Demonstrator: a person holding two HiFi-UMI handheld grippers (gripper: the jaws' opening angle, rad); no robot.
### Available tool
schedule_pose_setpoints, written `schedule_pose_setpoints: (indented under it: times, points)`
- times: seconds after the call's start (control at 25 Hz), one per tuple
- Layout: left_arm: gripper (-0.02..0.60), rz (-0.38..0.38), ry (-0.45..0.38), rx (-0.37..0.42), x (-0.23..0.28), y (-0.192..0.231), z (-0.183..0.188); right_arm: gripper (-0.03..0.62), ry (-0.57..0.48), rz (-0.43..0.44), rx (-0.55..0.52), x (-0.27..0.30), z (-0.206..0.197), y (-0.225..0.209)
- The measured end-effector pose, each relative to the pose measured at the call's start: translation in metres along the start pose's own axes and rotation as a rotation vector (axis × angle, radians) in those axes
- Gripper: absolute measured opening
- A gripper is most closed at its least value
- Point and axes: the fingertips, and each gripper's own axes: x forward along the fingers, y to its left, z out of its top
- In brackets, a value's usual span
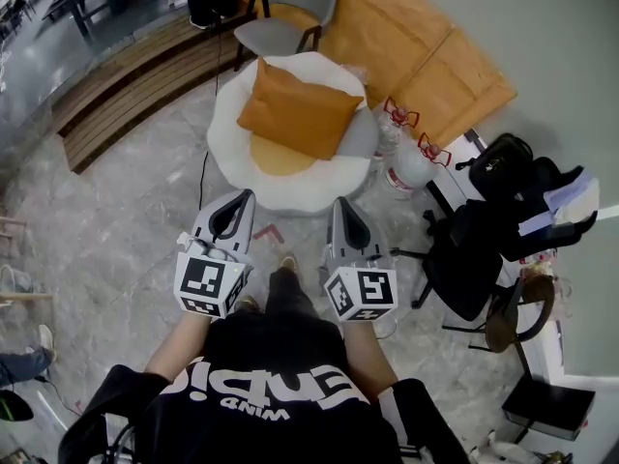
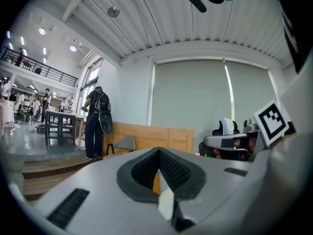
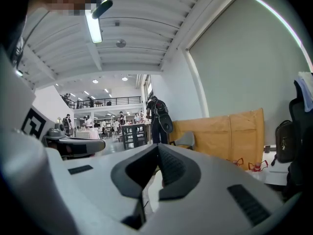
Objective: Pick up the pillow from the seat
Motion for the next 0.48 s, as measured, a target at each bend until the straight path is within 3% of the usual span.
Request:
schedule_pose_setpoints:
  times: [0.48]
  points:
    - [0.003, -0.004, 0.007, -0.014, 0.080, 0.015, 0.005, 0.021, 0.023, 0.002, 0.007, 0.059, 0.000, -0.046]
